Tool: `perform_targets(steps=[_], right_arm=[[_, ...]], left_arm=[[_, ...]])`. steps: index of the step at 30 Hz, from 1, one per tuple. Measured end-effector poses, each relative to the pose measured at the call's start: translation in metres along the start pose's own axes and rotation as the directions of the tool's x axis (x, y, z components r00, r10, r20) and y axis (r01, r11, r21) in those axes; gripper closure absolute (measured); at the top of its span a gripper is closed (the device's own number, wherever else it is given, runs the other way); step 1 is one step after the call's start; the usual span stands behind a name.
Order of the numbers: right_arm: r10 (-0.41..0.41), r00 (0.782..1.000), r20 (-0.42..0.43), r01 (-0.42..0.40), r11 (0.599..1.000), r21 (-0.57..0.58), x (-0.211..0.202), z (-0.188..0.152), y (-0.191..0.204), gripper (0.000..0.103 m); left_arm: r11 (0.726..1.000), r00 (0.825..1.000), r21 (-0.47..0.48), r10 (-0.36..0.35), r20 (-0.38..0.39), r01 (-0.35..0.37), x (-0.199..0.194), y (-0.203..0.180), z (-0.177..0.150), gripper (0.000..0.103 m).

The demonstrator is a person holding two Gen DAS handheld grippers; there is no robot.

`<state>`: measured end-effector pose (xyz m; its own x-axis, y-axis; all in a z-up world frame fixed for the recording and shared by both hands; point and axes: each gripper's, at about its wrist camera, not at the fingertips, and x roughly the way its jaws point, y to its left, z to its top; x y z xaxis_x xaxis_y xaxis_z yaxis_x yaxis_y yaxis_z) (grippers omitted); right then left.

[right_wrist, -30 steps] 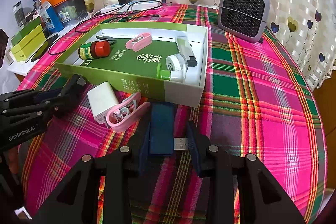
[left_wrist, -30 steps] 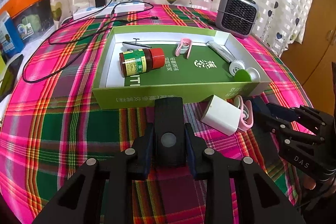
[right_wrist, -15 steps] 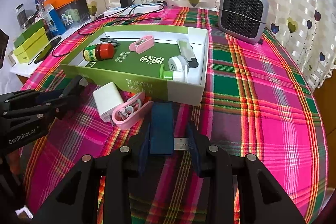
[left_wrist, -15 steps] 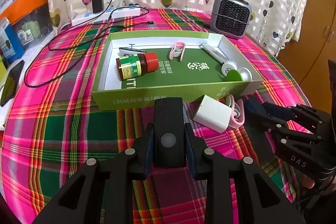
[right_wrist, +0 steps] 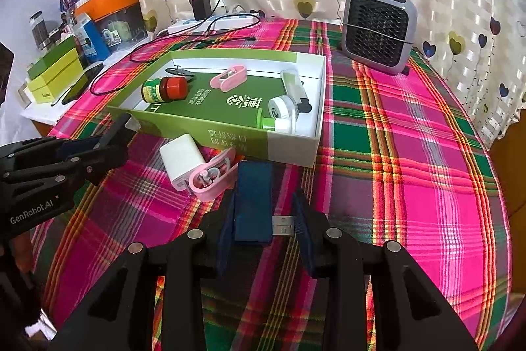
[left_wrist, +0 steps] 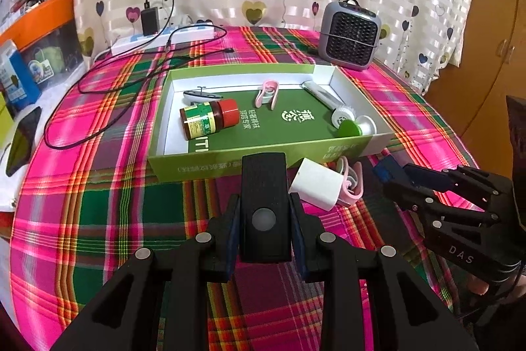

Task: Organize rigid objects
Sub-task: 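Carry the black block with left tool while right tool carries the USB stick over the box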

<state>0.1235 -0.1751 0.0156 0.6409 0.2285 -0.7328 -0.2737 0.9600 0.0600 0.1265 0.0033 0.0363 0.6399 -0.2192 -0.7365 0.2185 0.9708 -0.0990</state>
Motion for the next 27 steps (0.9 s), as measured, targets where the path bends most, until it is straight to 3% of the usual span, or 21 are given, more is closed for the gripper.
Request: perform_targets(steps=[12, 27], right_arm=[[0.003, 0.999, 0.053, -0.003, 1.000, -0.011, -0.023, 0.015, 0.003, 0.068], [0.018, 0.998, 0.066, -0.017, 1.000, -0.009, -0.017, 0.051, -0.001, 0.068]], left_arm=[[1.000, 0.998, 0.016, -0.027, 0.060, 0.026, -0.023, -0.005, 0.014, 0.077], [0.998, 0.998, 0.012, -0.054, 0.045, 0.054, -0.009, -0.001, 0.036, 0.077]])
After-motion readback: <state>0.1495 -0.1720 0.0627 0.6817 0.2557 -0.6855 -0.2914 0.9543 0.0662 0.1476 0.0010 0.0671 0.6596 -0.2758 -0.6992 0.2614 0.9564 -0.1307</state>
